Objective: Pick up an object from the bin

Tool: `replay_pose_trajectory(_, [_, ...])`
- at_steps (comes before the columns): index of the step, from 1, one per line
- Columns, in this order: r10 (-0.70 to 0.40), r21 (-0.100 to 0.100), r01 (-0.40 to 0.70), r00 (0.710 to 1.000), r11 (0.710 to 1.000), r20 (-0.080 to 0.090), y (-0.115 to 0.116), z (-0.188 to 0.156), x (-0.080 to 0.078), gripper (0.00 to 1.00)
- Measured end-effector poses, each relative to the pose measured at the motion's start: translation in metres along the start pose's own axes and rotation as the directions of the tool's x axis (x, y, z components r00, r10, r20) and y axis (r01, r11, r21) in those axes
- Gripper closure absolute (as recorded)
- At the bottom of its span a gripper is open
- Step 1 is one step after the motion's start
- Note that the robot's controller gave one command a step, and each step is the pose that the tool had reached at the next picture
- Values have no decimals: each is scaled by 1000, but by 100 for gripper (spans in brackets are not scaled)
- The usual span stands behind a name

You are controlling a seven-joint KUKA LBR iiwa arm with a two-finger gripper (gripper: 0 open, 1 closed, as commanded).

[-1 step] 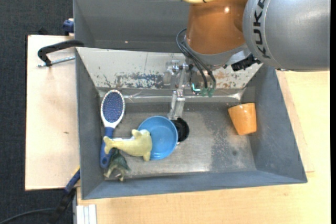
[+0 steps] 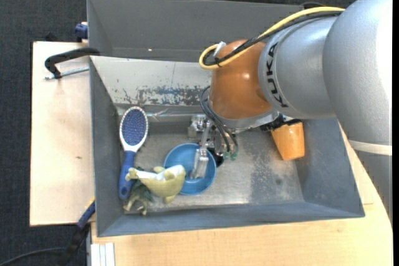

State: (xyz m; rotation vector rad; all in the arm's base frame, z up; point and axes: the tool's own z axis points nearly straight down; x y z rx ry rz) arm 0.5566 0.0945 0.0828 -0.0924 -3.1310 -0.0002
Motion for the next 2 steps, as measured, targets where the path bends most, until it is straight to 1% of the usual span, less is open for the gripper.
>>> replay_pose_trajectory(1, [0, -3, 0, 1000, 1000, 11, 1, -5, -3, 100])
replay_pose_trajectory(2, [-83, -1, 83, 996, 997, 25, -13, -141, -13, 100])
